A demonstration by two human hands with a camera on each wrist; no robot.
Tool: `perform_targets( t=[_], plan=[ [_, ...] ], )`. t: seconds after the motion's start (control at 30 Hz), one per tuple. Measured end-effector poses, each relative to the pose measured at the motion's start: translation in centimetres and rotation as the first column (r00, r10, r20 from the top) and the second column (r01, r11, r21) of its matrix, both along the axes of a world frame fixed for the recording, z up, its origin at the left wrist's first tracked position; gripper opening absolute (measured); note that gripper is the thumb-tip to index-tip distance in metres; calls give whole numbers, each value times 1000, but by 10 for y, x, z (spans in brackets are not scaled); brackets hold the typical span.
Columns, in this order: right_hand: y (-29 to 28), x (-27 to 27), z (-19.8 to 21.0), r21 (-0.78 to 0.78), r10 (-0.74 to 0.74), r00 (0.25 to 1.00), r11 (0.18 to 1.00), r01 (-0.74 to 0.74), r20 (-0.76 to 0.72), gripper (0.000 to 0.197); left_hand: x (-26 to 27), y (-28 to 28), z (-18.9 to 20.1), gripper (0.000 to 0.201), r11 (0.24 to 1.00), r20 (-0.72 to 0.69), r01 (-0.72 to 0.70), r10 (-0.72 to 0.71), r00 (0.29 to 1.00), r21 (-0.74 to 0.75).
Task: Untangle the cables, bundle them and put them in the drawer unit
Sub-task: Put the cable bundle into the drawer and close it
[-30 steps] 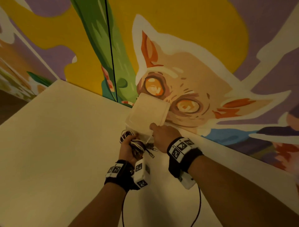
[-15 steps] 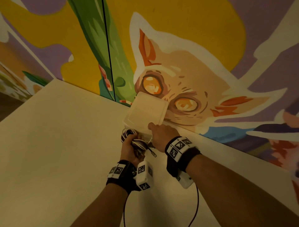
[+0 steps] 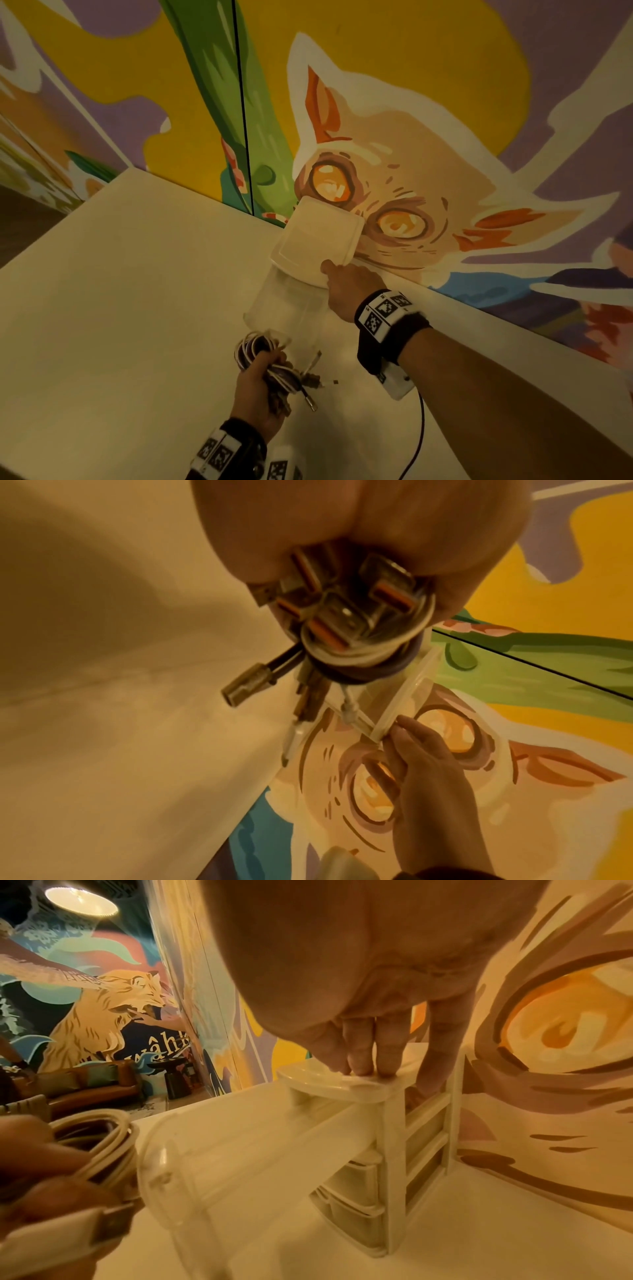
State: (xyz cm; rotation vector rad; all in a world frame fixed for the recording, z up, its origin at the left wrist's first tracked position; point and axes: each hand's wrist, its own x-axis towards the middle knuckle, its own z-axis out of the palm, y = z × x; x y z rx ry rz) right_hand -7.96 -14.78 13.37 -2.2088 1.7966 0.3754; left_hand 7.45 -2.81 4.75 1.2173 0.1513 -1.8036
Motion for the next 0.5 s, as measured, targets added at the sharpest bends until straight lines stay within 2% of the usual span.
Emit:
perform_targets(
  t=[0.3, 0.5],
  plan=[
    [1, 0, 0, 16, 0, 1000, 1000, 0, -11, 36, 8, -9, 5, 20, 1000, 133, 23, -21, 991, -15],
    [1, 1, 0, 21, -18, 1000, 1000, 18, -13, 36, 16, -6, 4, 23, 997, 83, 79, -80, 993, 15]
  ],
)
